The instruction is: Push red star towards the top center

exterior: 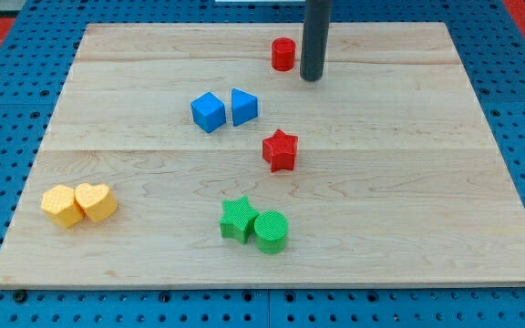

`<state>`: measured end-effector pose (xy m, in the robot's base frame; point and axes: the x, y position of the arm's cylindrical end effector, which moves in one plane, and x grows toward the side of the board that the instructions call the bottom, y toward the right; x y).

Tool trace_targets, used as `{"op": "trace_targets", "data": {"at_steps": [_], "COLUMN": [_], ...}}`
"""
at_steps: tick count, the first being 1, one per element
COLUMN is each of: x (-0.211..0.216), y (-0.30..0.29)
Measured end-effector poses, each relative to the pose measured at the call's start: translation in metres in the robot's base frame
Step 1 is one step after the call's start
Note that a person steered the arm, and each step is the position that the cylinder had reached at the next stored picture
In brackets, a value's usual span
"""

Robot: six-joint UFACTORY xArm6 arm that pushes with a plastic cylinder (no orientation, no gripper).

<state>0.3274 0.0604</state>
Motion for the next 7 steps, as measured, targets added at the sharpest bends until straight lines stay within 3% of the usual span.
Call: {"op": "trace_targets", "data": {"at_steps": [2,3,4,5,6,7], "x": [-0.054,0.023,0.128,0.153,0.136,0.131], "y": [-0.044,-0.018,0.008,-0.028,-0.097,-0.126]}}
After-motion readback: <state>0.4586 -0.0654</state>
